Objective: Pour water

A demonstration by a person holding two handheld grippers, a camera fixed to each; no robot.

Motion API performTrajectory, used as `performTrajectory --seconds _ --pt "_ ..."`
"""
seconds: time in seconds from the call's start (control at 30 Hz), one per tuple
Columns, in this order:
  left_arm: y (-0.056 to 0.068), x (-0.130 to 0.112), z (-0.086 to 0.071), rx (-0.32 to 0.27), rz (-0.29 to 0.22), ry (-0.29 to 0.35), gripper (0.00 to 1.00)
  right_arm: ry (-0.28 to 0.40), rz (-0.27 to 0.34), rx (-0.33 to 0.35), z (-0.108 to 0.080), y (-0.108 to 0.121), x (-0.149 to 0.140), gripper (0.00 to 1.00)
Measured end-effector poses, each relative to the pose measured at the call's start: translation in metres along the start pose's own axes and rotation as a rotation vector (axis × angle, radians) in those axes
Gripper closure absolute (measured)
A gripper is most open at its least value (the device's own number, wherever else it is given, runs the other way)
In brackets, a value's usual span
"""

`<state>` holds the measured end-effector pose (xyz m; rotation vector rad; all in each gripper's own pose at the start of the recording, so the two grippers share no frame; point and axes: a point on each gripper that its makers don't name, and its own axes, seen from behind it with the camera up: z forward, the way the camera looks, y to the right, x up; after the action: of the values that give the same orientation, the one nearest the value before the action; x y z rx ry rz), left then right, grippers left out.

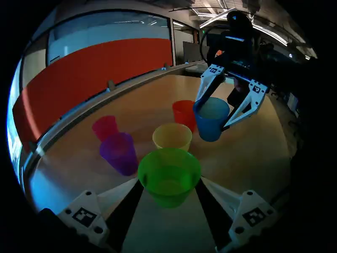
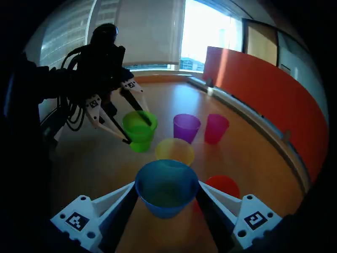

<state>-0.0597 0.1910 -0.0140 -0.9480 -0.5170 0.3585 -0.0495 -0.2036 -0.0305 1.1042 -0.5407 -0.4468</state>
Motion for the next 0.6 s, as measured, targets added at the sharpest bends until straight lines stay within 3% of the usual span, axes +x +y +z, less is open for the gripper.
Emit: performTrajectory --seconds 0.6 --pt "-0.001 -0.009 0.006 -0.017 0.021 -0.050 0.17 -0.039 -0.031 0.027 0.008 -0.008 -0.013 0.08"
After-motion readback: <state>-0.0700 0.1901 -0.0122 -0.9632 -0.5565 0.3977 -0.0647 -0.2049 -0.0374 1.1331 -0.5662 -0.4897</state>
